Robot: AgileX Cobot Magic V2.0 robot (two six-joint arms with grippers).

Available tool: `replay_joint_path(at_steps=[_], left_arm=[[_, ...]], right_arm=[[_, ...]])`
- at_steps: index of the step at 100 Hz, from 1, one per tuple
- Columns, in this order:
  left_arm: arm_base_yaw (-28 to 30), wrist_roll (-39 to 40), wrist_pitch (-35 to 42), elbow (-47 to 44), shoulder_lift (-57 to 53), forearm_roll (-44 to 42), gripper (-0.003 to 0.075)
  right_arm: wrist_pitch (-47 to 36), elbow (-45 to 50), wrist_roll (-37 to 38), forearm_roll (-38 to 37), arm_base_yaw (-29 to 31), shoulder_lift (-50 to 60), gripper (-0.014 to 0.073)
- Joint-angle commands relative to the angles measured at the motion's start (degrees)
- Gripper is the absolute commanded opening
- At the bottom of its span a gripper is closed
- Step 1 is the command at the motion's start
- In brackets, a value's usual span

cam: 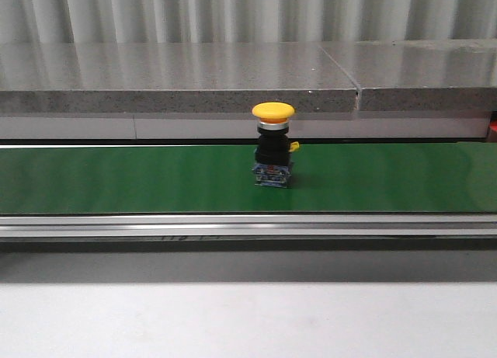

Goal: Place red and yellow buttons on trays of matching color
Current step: 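Lower the red button into the red tray and open the right gripper, then grasp the yellow button at the belt's end with the right gripper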

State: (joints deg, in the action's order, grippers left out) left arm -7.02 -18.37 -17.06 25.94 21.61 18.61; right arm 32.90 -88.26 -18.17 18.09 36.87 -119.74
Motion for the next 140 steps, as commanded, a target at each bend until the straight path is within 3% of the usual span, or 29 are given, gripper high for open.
replay_joint_path(at_steps=[1, 45, 74, 104, 140], left_arm=[[-0.5, 0.0, 4.6, 1.7, 0.3, 1.0, -0.0020], [-0.5, 0.0, 4.6, 1.7, 0.3, 1.0, -0.0020], [-0.5, 0.0, 4.6, 1.7, 0.3, 1.0, -0.0020], [-0.5, 0.0, 4.6, 1.7, 0.3, 1.0, -0.0020], [-0.5, 0.0, 4.6, 1.7, 0.3, 1.0, -0.0020]], right_arm=[[0.6, -3.6, -0.2, 0.6, 0.4, 3.5, 0.0603], [8.2, -6.6, -3.0, 0.6, -0.2, 16.8, 0.0602], [10.0, 7.0, -4.0, 1.0, -4.2, 30.6, 0.0602], [10.0, 24.8, -4.3, 1.3, -16.5, 44.4, 0.0602], [16.8, 26.9, -7.8, 1.3, -35.2, 43.6, 0.0602]])
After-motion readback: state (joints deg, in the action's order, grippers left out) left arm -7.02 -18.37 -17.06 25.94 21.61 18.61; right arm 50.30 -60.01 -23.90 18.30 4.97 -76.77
